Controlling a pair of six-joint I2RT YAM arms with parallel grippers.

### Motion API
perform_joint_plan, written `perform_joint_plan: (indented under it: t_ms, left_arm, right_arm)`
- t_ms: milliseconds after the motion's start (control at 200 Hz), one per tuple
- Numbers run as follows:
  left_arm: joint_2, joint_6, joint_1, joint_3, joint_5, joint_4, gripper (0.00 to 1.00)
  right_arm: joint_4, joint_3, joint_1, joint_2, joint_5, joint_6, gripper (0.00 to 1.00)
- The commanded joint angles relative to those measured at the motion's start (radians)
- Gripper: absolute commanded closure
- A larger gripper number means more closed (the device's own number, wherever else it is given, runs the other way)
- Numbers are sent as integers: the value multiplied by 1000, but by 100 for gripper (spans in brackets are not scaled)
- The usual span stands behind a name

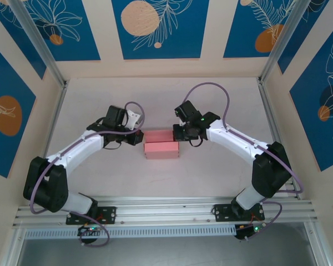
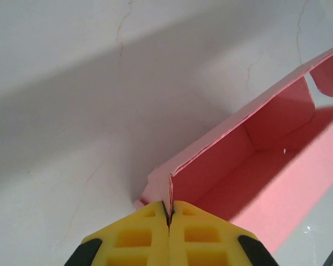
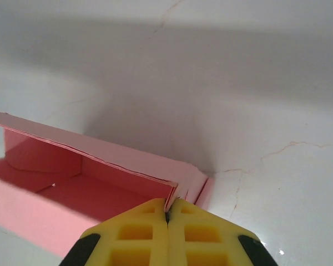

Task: Fold the paper box

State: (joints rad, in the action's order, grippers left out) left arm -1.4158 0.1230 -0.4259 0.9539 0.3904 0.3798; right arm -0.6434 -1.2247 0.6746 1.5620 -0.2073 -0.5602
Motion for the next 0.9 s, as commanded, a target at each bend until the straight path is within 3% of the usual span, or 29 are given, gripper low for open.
perform_joint_plan:
  t_ms: [0,455,665,895]
  left_arm:
    - [31,22,-38,-5,57,-52,97]
    - [31,19,-39,23,33,-36,95]
    - [52,4,-39,42,22,5,55]
    - [121,-23,-39,47,-129,84,34]
  right_arm:
    - [69,7,29,-25,52,-10,95]
    - [-6,-32,27,-22,51,37,95]
    - [3,-25,24,-16,46,38,95]
    - [5,-29,20,-13,48,47,95]
